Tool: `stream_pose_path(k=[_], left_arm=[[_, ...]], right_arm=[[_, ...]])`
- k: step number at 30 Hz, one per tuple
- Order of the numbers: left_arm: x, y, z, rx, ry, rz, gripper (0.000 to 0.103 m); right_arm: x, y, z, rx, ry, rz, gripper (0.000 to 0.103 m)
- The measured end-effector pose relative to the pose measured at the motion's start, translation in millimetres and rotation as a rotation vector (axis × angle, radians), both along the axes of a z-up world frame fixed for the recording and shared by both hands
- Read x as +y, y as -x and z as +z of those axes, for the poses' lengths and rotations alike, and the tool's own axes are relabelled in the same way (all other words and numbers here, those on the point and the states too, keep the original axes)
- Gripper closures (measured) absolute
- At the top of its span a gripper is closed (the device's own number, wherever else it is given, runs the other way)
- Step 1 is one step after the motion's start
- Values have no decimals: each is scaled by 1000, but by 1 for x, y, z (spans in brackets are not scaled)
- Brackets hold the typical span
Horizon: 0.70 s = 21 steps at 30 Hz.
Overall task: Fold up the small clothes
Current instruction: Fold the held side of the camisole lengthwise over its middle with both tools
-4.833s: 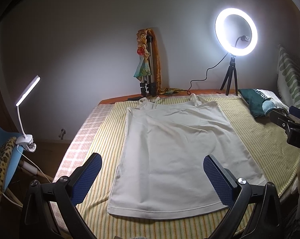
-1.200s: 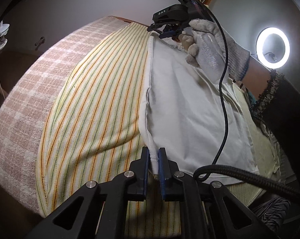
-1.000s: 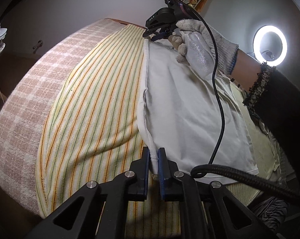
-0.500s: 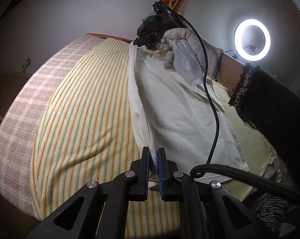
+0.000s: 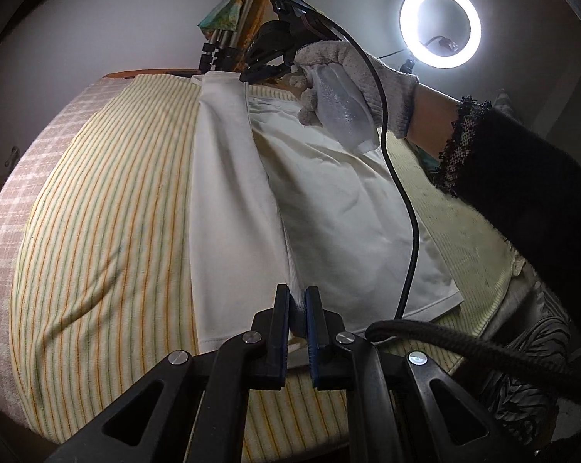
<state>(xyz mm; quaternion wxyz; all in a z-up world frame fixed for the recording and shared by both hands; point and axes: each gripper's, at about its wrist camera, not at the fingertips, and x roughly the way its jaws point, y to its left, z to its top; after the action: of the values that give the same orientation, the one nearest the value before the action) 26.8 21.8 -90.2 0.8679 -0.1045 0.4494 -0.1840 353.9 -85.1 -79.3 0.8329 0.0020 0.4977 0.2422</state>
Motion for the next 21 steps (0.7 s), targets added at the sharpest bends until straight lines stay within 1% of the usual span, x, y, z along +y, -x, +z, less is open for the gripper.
stream_pose_path(k=[4, 10, 12, 14, 15, 17, 19, 20, 21], left_arm=[[-13, -4, -7, 24, -12, -30, 98], [-27, -8, -17, 65, -25, -64, 97], [-29, -9, -18, 74, -30, -69, 94], [-31, -9, -19, 79, -32, -73, 87], [-31, -9, -19, 77, -35, -74, 85], [-31, -7, -18, 70, -52, -74, 76], [-30, -5, -17, 62, -66, -72, 73], [-29, -4, -17, 59, -70, -70, 73], [-28, -3, -16, 55, -72, -68, 73]], right_arm=[[-15, -6, -10, 6, 9, -38, 93], [-20, -10, -18, 7, 23, -35, 93], [-18, -10, -21, 9, 29, -28, 93], [-17, -10, -23, 14, 30, -13, 93], [-17, -10, -24, 14, 33, -12, 93], [-18, -10, -25, 15, 31, -14, 93], [-21, -9, -24, 6, 29, -19, 92], [-22, -8, -22, 4, 25, -20, 89], [-25, -7, -20, -1, 16, -23, 82]])
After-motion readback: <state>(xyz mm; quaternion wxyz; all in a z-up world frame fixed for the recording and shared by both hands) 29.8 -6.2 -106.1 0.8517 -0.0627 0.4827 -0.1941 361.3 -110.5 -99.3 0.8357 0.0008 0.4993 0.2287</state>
